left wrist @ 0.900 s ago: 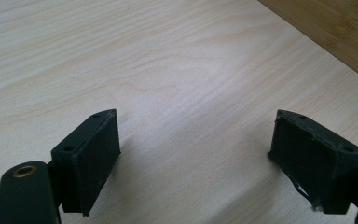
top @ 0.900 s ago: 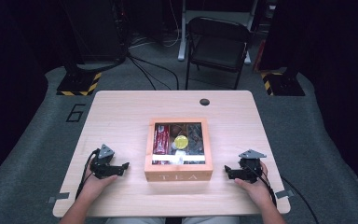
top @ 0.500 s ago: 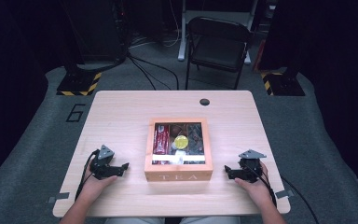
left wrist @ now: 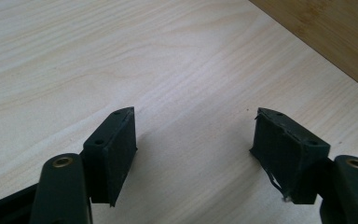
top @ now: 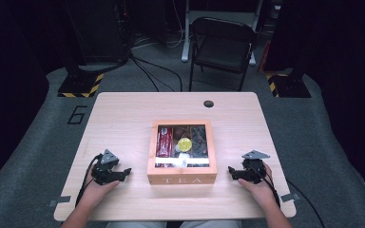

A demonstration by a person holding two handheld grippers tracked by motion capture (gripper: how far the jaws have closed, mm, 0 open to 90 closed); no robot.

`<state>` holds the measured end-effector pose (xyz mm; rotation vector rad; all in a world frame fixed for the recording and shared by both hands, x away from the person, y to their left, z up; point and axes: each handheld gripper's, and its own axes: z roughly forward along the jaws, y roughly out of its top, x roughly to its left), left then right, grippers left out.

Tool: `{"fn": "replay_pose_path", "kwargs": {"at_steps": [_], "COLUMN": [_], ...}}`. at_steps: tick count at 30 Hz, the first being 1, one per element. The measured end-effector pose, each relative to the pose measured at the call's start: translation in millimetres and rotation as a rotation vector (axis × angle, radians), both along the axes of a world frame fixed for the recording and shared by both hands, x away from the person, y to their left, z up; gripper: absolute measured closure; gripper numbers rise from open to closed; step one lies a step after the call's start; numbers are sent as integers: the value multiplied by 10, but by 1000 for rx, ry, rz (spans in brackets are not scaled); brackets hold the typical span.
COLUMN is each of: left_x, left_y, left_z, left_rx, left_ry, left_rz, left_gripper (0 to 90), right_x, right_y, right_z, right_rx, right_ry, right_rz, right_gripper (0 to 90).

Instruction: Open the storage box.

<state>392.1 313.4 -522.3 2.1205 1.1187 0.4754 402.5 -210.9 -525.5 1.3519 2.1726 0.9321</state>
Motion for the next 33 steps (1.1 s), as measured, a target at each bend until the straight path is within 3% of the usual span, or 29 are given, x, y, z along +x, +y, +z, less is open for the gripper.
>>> {"fn": "replay_pose_path", "kwargs": {"at_steps": [2,6,11,19,23,33], "left_x": [-14,-45,-87,-212,-282,-432], "left_y": [4,-2,-79,-286,-369,-502], "left_z": [22,94,182,325,380,483], "left_rx": [7,-43,-62,-104,-117,-170], "left_ry": [-2,-20,-24,-43,-55,-55], "left_rz": [0,17,-2,-104,-128,-199], "left_gripper": [326,331,348,366,369,402], "right_x": [3,-12,-75,-223,-283,-470], "right_y": [-4,-15,43,183,229,288], "right_z": [9,38,117,343,428,610], "right_rx": [1,-2,-22,37,66,96], "right_ry": [6,9,-1,-80,-106,-116], "right_rz": [-1,2,66,134,153,236], "right_gripper": [200,324,408,422,427,455]}}
